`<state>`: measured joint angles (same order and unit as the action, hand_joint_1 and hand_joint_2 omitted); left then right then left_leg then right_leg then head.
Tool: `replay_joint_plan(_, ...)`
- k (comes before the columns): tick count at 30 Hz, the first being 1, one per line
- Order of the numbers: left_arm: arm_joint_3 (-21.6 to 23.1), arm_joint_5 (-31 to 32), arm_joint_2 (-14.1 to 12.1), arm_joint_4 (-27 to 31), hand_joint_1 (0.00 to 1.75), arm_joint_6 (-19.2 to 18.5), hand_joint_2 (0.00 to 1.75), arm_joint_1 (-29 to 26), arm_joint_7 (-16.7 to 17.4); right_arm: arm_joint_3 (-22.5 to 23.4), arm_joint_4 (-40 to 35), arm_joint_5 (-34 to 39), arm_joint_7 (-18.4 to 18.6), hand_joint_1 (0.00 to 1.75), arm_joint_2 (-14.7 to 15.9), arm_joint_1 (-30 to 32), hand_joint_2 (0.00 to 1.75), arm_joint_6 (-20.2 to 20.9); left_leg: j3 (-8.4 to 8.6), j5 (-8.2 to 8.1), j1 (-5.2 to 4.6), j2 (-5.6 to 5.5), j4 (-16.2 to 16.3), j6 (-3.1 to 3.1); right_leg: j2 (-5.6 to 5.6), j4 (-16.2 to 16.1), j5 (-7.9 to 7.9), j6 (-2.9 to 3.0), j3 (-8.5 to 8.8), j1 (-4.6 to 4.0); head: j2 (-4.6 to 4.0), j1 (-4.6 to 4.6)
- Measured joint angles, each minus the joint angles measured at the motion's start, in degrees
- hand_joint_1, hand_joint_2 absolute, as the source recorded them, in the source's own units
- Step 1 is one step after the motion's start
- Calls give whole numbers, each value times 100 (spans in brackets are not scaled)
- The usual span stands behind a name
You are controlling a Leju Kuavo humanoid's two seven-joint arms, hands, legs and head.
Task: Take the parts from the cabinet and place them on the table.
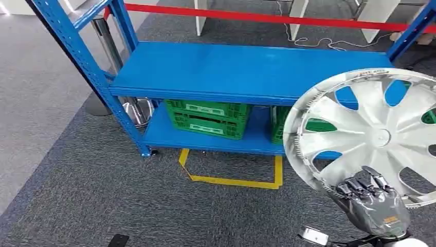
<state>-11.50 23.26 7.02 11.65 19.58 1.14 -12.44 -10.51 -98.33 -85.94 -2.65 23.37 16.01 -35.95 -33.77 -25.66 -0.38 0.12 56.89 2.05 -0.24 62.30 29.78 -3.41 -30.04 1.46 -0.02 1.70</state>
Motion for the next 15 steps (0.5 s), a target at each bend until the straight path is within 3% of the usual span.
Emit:
replay_joint_plan(1,-2,0,0,0,0,2,175,-2,0,0,0,4,5,175,0,-21,175,2,-38,10,-35,-5,45,-31,6,-439,165,2,328,-12,0,-13)
replay_joint_plan(2,-4,0,4,0,0,2,175,-1,0,4,-2,7,5,175,0,-24,175,2,-79,44,-46,-6,86,-63,37,-593,215,61,392,-18,2,0)
replay_joint_plan(4,-7,0,2,0,0,2,175,3,0,2,0,4,5,175,0,-4,175,4,-146,127,-49,-24,116,-116,33,-567,222,97,300,-34,0,2)
replay_joint_plan(5,-9,0,-2,0,0,4,175,-7,0,-2,-2,2,5,175,0,10,175,4,-167,147,-54,-46,126,-146,13,-571,193,142,268,-14,0,-4)
replay_joint_plan(6,-9,2,-15,0,0,4,175,-9,2,-5,-2,-4,7,175,0,7,175,9,-201,76,-32,-48,172,-184,-30,-581,165,190,250,12,0,-7)
replay_joint_plan(7,-11,4,-15,0,0,4,175,-14,2,-2,-2,-11,13,175,0,10,175,11,-263,-111,-29,-34,331,-233,-50,-580,144,227,228,12,0,33)
replay_joint_plan(10,-11,26,-4,0,0,4,175,-17,2,-4,-2,-28,26,175,0,15,175,28,-706,-826,22,-34,1638,-314,-183,-572,89,313,150,-9,0,52)
replay_joint_plan(11,-11,35,-4,0,0,7,175,-21,9,-7,-2,-31,35,175,0,15,175,41,-753,-882,32,-33,1865,-318,-227,-569,83,318,132,-18,0,52)
replay_joint_plan(12,-11,48,-4,0,0,7,175,-27,11,-7,-2,-39,55,175,0,17,175,50,-696,-809,36,-33,1839,-311,-271,-567,75,321,121,-24,0,50)
replay_joint_plan(13,-11,61,-4,0,0,7,175,-30,11,-7,-2,-46,66,175,0,18,175,57,-543,-640,35,-26,1613,-295,-317,-563,73,319,117,-30,0,52)
replay_joint_plan(15,-11,79,-7,0,0,9,175,-30,11,-7,-2,-52,74,175,0,18,175,68,31,-187,17,85,605,-217,-421,-561,75,317,134,-41,0,50)
